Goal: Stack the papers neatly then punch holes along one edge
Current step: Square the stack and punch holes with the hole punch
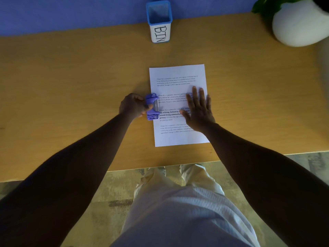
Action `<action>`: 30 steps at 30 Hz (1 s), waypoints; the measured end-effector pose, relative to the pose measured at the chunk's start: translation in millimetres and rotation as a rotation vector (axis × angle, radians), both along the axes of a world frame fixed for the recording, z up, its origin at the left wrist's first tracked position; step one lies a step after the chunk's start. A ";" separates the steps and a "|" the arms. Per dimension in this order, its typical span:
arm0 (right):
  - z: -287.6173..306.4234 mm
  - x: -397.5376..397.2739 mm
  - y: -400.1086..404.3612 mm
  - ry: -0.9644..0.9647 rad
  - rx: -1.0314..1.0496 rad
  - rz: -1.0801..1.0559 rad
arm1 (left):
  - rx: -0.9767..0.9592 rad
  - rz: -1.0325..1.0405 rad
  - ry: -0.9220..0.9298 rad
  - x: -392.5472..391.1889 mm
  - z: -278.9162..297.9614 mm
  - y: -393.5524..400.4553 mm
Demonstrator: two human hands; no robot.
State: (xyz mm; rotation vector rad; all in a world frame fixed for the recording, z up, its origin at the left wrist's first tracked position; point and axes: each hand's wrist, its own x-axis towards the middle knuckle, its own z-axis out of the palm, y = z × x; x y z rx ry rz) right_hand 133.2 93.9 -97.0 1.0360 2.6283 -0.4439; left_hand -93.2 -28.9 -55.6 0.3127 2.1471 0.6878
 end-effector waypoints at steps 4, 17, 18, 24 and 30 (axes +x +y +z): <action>5.7 -2.6 -0.2 -0.028 -0.024 -0.020 | -0.023 -0.014 0.013 1.4 4.7 0.8; 13.4 -8.4 3.3 -0.079 -0.038 -0.031 | -0.014 0.041 -0.126 5.8 19.3 0.7; 13.8 -8.4 4.1 -0.079 -0.036 -0.026 | -0.008 0.050 -0.134 6.8 21.0 1.2; 19.8 -4.2 4.4 -0.018 -0.048 -0.030 | 0.016 0.123 -0.174 12.8 24.1 -2.2; 31.0 7.8 1.1 0.047 -0.089 -0.116 | 0.023 0.263 -0.193 25.5 22.8 -13.4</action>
